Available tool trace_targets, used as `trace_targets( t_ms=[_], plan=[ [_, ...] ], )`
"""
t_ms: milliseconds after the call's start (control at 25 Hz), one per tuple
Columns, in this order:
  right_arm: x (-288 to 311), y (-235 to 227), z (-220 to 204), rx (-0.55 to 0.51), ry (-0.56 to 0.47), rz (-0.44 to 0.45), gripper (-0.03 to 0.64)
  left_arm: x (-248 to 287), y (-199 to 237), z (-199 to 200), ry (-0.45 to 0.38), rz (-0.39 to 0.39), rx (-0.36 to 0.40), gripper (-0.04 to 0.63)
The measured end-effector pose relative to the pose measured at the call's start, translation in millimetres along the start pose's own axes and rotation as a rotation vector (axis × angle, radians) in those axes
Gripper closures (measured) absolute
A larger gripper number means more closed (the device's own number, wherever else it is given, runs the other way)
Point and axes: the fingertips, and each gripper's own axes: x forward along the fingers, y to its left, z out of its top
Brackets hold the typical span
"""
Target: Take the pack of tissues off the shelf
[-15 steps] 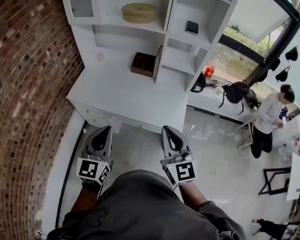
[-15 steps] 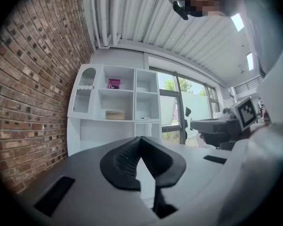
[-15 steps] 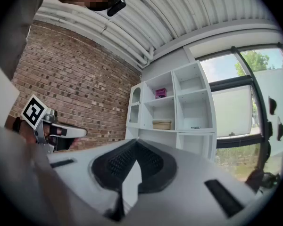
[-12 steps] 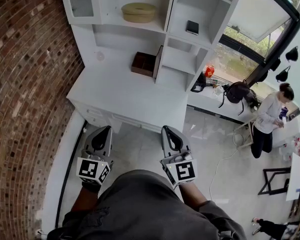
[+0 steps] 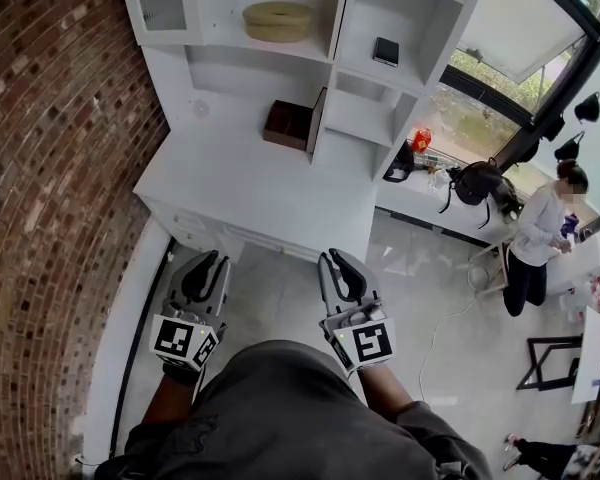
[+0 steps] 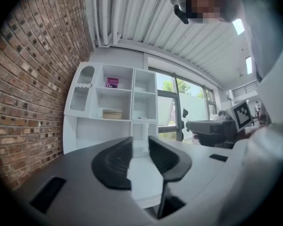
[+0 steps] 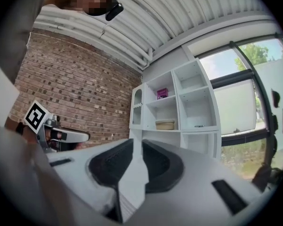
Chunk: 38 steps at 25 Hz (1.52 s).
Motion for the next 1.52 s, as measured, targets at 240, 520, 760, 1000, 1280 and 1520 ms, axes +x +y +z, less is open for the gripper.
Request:
trace_targets(
  t_ms=[240,520,760,1000,1280,1520],
  plan=[
    [2.5,14.8,2.0,-0.030,-0.006,0.085,0.099,9.3,-25.9,-0.9,0.017,-0.082,0.032,0.189],
    [-1.3,16.1,-14.2,-0.027,0.019,0.141,0.052,14.1,-38.1,-7.7,0.021,-0.099,0.019,0.143],
    [12.2,15.4,-20.3,-0.017,0.032,0.173,0.052,23.8,-26.9,-5.9,0.033,-0.084,0.017,0.143],
    [52.5,9.4,-26.5,-0.008,0.046,0.177,0.054,53.2,4.9,-4.6,0.019,-0.103,0.001,0.144],
    [124.9,-8.1,-30.9,-0.024,0.067,0.138,0.054,112.0,59.5,-7.3,0.020,-0.183,-0.018,0.144],
    [202.5,-29.5,-25.8,-0.028,0.072,0.089,0.055,172.2,120.0,4.6,0.027,-0.240,-0.029,0.144]
  ],
)
